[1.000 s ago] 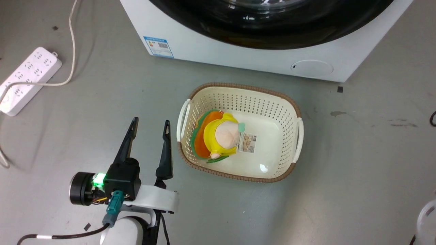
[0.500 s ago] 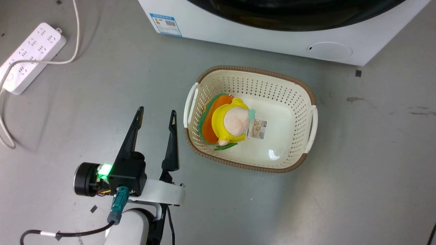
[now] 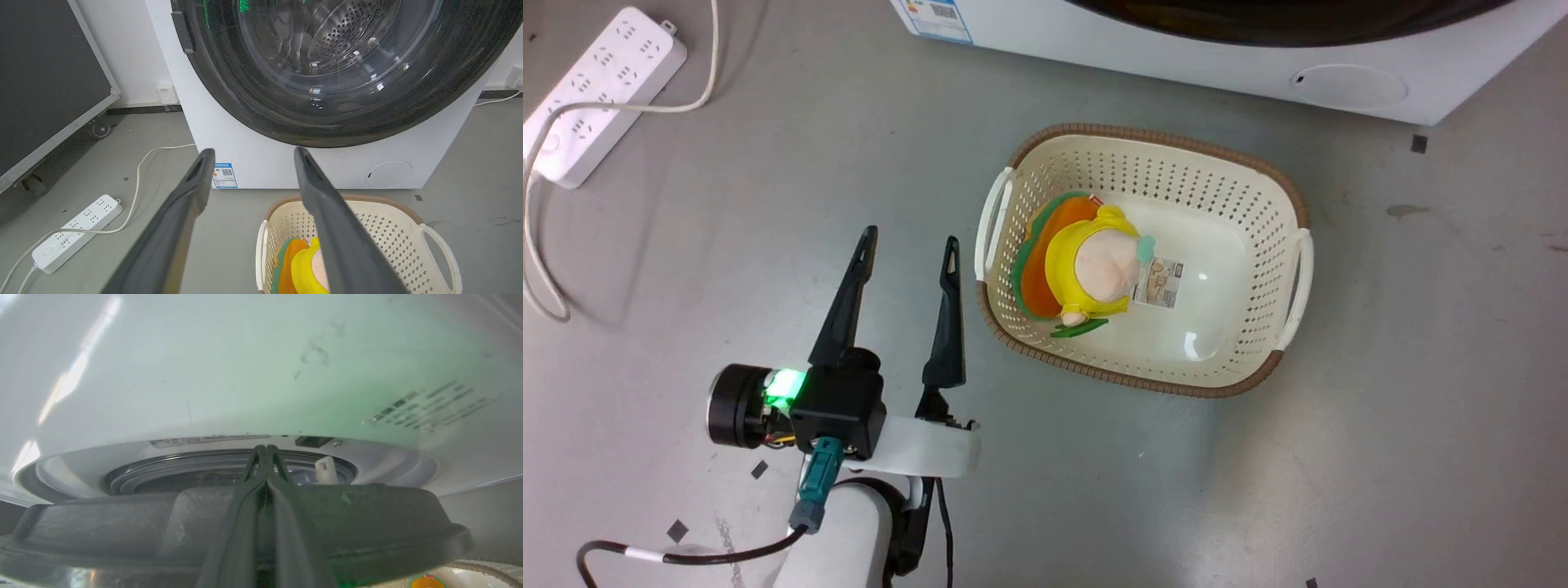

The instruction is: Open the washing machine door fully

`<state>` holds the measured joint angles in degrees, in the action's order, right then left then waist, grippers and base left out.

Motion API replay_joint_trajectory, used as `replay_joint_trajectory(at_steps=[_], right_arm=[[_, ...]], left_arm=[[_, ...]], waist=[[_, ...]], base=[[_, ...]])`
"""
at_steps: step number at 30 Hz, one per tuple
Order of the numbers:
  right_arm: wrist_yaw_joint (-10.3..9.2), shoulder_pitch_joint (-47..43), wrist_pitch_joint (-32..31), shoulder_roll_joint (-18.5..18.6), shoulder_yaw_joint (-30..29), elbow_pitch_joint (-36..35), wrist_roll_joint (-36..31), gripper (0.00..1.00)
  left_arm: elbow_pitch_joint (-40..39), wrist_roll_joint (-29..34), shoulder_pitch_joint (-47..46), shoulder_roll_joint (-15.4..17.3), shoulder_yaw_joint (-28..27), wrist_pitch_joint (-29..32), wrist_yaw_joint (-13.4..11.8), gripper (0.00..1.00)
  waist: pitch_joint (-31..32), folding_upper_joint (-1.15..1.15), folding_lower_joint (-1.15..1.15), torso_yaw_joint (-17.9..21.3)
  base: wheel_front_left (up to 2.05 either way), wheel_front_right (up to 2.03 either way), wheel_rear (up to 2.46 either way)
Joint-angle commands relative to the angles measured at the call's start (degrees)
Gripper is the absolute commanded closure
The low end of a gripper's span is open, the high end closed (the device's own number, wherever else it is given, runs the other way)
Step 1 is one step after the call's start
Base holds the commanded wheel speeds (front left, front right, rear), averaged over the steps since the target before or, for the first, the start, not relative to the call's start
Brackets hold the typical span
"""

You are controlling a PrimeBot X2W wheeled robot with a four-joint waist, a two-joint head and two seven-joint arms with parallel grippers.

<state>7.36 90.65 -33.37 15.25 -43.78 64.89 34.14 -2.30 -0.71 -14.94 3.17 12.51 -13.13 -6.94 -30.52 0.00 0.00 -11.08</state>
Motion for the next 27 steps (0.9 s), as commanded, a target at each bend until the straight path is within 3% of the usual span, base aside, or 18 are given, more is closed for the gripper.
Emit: replay_joint_trajectory(at_steps=[1, 12, 27], right_arm=[[0.14, 1.82, -1.9, -1.01, -0.59, 2.39, 0.77, 1.0], [0.13, -2.17, -9.42, -1.21, -2.25, 7.29, 2.65, 1.0], [0.13, -26.79, -21.95, -11.67, 3.96, -8.45, 9.27, 1.0]], left_arm=[[-0.21, -0.24, -1.15, 0.28, 0.41, -0.58, -0.33, 0.0], [0.92, -0.28, -0.42, 0.64, 1.47, -1.86, -0.85, 0.0], [3.49, -0.53, 6.87, 1.32, 2.13, -1.86, -0.13, 0.0]], waist=[[-0.24, 0.0, 0.0, -0.26], [4.47, 0.0, 0.0, 0.32], [17.26, 0.0, 0.0, 3.25]], base=[[0.0, 0.0, 0.0], [0.0, 0.0, 0.0], [0.0, 0.0, 0.0]])
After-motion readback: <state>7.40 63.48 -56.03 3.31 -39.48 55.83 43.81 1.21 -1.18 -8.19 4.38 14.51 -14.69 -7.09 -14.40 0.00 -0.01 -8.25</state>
